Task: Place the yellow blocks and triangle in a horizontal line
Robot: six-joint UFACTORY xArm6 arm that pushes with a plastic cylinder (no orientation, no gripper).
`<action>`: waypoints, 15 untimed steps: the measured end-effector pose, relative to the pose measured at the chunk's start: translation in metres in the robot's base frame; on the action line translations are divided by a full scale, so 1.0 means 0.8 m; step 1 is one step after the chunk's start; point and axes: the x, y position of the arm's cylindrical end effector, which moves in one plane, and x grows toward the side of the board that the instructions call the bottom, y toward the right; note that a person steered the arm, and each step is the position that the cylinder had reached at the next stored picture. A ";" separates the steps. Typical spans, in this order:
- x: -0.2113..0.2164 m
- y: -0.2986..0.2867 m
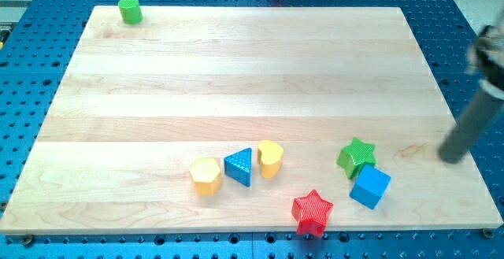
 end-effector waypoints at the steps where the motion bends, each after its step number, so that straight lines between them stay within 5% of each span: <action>1: 0.082 -0.001; 3: 0.103 -0.086; 7: 0.076 -0.368; 9: 0.020 -0.304; 10: 0.076 -0.283; 14: 0.100 -0.390; 15: 0.058 -0.405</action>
